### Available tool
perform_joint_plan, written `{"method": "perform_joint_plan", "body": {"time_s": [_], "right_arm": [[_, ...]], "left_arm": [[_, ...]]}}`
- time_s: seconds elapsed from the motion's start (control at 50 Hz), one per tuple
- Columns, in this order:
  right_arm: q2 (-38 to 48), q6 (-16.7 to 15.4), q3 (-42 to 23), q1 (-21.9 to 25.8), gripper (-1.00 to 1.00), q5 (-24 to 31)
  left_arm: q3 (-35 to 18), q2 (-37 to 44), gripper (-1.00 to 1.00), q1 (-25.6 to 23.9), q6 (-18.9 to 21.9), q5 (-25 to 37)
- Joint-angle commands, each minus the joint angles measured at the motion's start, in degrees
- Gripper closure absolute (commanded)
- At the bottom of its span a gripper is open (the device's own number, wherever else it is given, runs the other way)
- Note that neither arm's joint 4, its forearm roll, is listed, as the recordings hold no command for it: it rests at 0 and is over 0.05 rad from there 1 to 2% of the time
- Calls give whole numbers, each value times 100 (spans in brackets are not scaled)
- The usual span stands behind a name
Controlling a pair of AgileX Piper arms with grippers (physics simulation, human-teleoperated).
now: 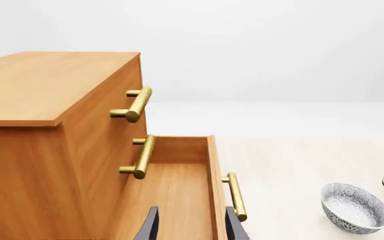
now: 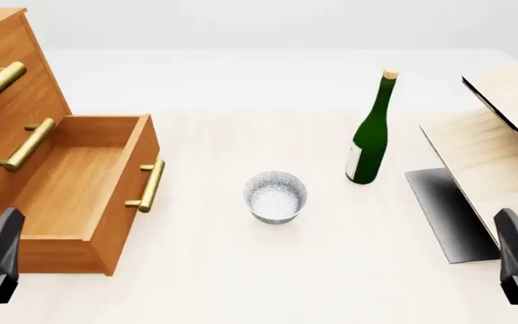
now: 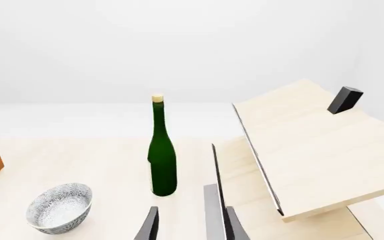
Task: Put the bowl in the bottom drawer of the cabinet and close it.
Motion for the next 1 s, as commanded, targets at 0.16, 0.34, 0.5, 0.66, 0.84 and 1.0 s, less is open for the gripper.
{"method": "perform_joint_plan", "body": {"time_s": [0.16,0.34,0.5,0.66,0.84,1.0], "right_arm": [[47,23,-14,-2,-100,-9],[49,21,-14,0,-100,-10],[49,21,-14,1,-100,-10],[50,18,-14,3,-100,-11],[52,17,-14,4,-100,-11],[55,17,-14,6,-100,-12]], "left_arm": [[-719,92,-100,-326,164,906],[-903,114,-100,-417,150,1204],[-1165,227,-100,-637,174,1532],[-1333,602,-100,-761,266,1566],[-1618,826,-100,-829,329,1791],[-1832,1074,-100,-976,345,1896]]}}
